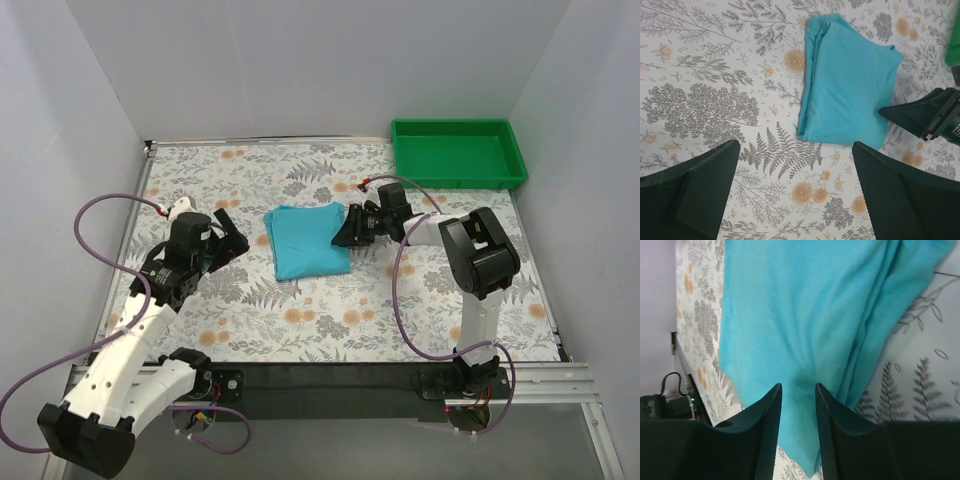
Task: Fold and stack the t-shirts
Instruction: Fold the tshirt, then neatly place the folded tshirt to the corner
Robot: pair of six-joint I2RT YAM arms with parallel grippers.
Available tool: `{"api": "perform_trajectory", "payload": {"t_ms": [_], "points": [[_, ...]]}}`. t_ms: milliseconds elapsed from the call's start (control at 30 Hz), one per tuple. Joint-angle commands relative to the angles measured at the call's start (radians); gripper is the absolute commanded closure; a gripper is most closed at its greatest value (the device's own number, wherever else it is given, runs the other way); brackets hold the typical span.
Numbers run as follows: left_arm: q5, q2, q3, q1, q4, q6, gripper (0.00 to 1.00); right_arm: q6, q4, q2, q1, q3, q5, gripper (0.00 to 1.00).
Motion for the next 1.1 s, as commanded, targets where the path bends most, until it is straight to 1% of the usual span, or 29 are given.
{"api": "perform_trajectory", "payload": {"t_ms": [0, 33, 100, 133, 167, 233, 300, 467, 633, 733, 833, 867, 933, 967, 1000, 1067], "points": [[-0.084, -0.078, 0.072, 0.004, -0.109, 0.042, 0.12, -0.084, -0.171, -0.13, -0.003, -0.036, 0.128, 0.63], [-0.092, -0.086, 0.081, -0.004, -0.125, 0.039, 0.12, -0.095, -0.196, -0.158, -0.002, -0.042, 0.178, 0.62], [-0.109, -0.105, 0.089, -0.015, -0.151, 0.034, 0.12, -0.104, -0.272, -0.228, 0.0, -0.05, 0.223, 0.57], [-0.11, -0.112, 0.087, -0.028, -0.162, 0.034, 0.12, -0.106, -0.292, -0.245, 0.007, -0.049, 0.278, 0.56], [-0.109, -0.12, 0.083, -0.035, -0.165, 0.034, 0.12, -0.11, -0.335, -0.26, 0.012, -0.046, 0.302, 0.53], [-0.107, -0.141, 0.073, -0.057, -0.171, 0.031, 0.12, -0.116, -0.415, -0.278, 0.032, -0.024, 0.364, 0.52], [-0.106, -0.154, 0.07, -0.071, -0.179, 0.024, 0.12, -0.12, -0.468, -0.261, 0.05, -0.001, 0.378, 0.51], [-0.104, -0.155, 0.08, -0.117, -0.199, 0.017, 0.12, -0.095, -0.513, -0.216, 0.079, 0.076, 0.424, 0.51], [-0.1, -0.168, 0.086, -0.148, -0.213, 0.011, 0.12, -0.072, -0.55, -0.135, 0.11, 0.142, 0.451, 0.52], [-0.101, -0.169, 0.09, -0.162, -0.222, 0.014, 0.12, -0.07, -0.562, -0.094, 0.129, 0.168, 0.455, 0.57], [-0.104, -0.171, 0.092, -0.171, -0.216, 0.016, 0.13, -0.075, -0.598, -0.074, 0.135, 0.169, 0.484, 0.69], [-0.1, -0.174, 0.092, -0.173, -0.21, 0.017, 0.13, -0.086, -0.611, -0.074, 0.135, 0.168, 0.503, 0.77], [-0.095, -0.178, 0.092, -0.176, -0.2, 0.019, 0.13, -0.11, -0.67, -0.081, 0.127, 0.162, 0.574, 0.88], [-0.089, -0.181, 0.089, -0.177, -0.197, 0.025, 0.13, -0.138, -0.689, -0.096, 0.119, 0.159, 0.594, 0.96], [-0.087, -0.186, 0.089, -0.177, -0.188, 0.028, 0.14, -0.155, -0.725, -0.107, 0.097, 0.14, 0.615, 0.99], [-0.09, -0.197, 0.086, -0.18, -0.18, 0.036, 0.14, -0.211, -0.755, -0.15, 0.064, 0.117, 0.701, 0.99]]}}
